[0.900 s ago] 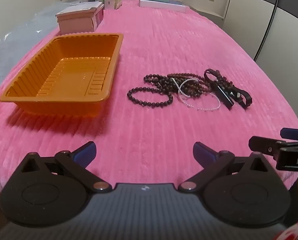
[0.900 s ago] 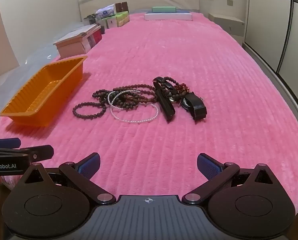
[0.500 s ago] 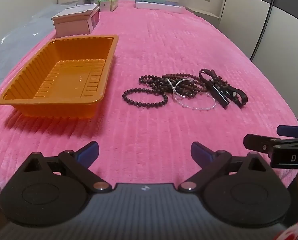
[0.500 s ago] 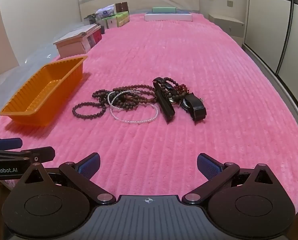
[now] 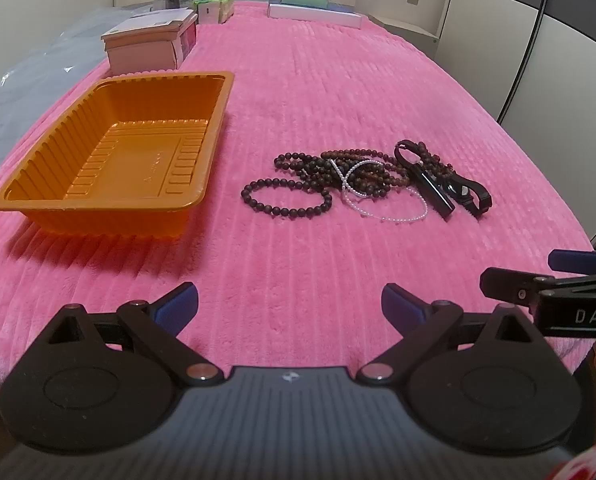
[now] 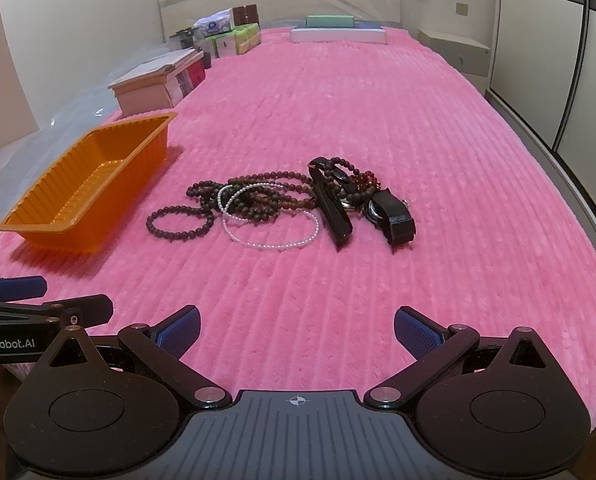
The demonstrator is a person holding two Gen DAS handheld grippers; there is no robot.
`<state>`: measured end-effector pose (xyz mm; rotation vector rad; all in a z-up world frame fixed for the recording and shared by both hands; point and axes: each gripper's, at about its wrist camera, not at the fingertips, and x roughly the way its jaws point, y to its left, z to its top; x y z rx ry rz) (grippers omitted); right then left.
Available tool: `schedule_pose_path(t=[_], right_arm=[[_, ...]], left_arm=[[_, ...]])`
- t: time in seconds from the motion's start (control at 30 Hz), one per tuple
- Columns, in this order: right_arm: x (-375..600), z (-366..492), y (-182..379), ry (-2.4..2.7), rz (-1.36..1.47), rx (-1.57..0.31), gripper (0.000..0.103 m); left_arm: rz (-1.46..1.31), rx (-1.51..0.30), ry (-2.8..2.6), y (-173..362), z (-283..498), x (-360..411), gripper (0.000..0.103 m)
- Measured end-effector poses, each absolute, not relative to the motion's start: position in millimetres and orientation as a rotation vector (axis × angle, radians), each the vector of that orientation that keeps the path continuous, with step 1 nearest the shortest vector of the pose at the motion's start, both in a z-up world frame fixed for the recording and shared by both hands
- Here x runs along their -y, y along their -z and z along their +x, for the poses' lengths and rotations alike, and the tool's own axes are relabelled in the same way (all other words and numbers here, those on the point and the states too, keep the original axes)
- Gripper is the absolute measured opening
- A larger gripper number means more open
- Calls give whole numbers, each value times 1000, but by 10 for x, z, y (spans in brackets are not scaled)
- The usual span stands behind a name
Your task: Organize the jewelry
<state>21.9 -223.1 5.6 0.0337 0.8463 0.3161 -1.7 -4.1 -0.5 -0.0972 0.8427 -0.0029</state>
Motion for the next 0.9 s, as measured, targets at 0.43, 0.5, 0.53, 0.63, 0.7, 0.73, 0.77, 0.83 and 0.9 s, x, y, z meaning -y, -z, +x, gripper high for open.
schedule_pose_path(t=[0.43, 0.5, 0.53, 0.63, 0.7, 0.73, 0.77, 0.83, 0.9], right_arm=[[2220, 221, -71, -318, 30, -846, 102], [2222, 221, -75, -316, 31, -845, 102], [2219, 222, -71, -317, 30, -845, 102], [2220, 220, -71, -317, 30, -845, 102], [2220, 220, -70, -318, 30, -845, 102], [2220, 220, -69, -318, 30, -845, 102], [2221, 224, -66, -317, 30, -846, 102], [2220, 225, -62, -317, 30, -847, 102], [2221, 227, -62, -317, 30, -846, 102]], left_arm=[[-103, -838, 2, -13, -8, 33, 98], [-106, -839, 2, -13, -9, 30, 98], [-106, -839, 2, -14, -10, 31, 98], [-107, -839, 3, -13, -10, 30, 98], [-107, -839, 3, -13, -9, 31, 98], [-107, -839, 2, -13, -8, 32, 98], [-107, -840, 1, -13, -8, 33, 98], [-106, -840, 1, -13, -8, 35, 98], [-107, -840, 1, -13, -8, 35, 98]])
